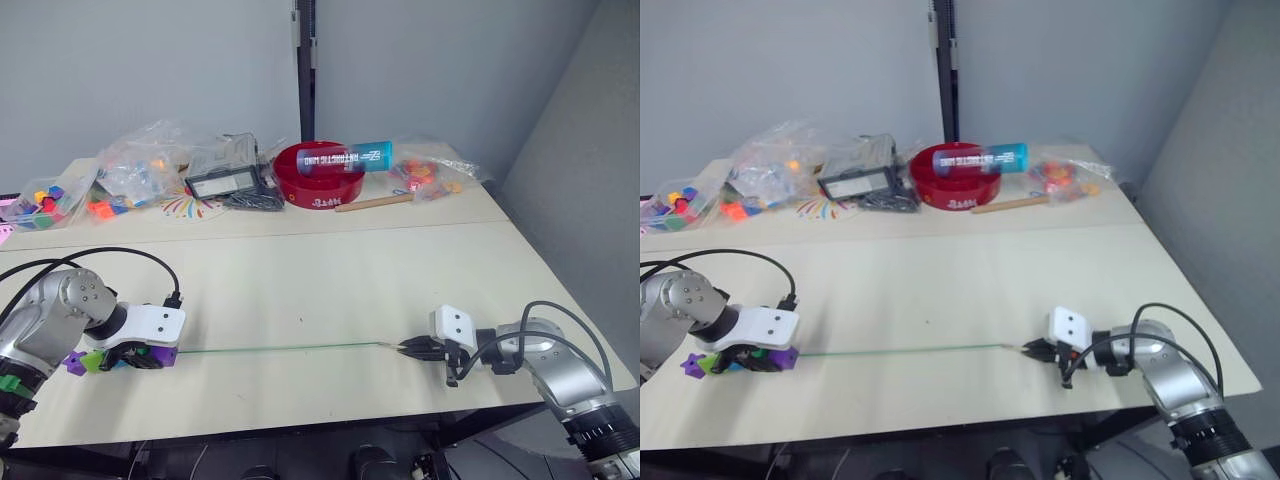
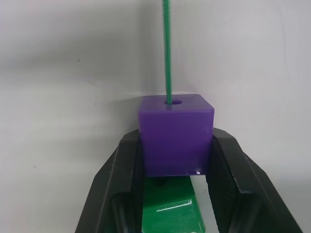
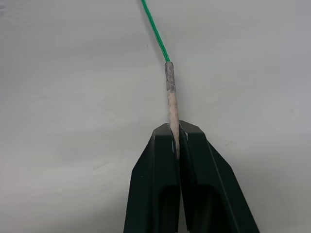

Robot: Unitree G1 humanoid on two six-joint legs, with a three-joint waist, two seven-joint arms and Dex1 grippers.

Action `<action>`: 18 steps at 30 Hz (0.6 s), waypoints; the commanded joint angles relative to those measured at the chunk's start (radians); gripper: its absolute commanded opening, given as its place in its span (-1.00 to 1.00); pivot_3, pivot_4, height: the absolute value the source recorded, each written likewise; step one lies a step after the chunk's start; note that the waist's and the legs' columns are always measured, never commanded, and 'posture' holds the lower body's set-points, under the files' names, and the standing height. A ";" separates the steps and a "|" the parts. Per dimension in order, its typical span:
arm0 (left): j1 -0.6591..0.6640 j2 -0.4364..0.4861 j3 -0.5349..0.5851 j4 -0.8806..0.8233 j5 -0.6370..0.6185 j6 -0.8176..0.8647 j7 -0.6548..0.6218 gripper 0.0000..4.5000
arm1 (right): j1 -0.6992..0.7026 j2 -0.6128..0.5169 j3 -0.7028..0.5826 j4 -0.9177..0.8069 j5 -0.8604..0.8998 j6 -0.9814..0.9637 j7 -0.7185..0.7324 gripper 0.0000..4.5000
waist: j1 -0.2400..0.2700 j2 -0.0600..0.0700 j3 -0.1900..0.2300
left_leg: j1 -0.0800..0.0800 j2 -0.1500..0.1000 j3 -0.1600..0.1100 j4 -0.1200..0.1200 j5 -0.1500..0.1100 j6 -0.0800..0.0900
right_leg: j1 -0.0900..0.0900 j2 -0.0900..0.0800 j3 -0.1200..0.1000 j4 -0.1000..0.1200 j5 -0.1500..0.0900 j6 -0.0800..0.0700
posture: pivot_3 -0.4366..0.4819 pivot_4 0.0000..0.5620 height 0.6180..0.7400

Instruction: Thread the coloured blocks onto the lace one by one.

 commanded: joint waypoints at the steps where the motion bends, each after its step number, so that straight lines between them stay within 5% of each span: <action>1: 0.066 0.063 0.004 0.091 0.044 -0.014 0.025 -0.47 | 0.015 -0.008 0.004 0.017 -0.028 0.005 0.007 -1.00 | -0.010 0.000 0.000 | 0.001 0.000 0.000 0.000 0.000 0.000 | 0.000 0.000 0.000 0.002 -0.001 -0.001 | -0.05 -0.47 1.00; 18: 0.136 0.082 0.057 0.175 0.018 -0.133 0.078 -0.47 | 0.013 -0.010 -0.006 0.078 -0.050 -0.026 -0.017 -1.00 | -0.025 0.001 0.000 | 0.003 0.001 0.002 -0.002 0.000 0.000 | -0.001 0.002 0.003 0.003 -0.001 -0.001 | -0.05 -0.47 1.00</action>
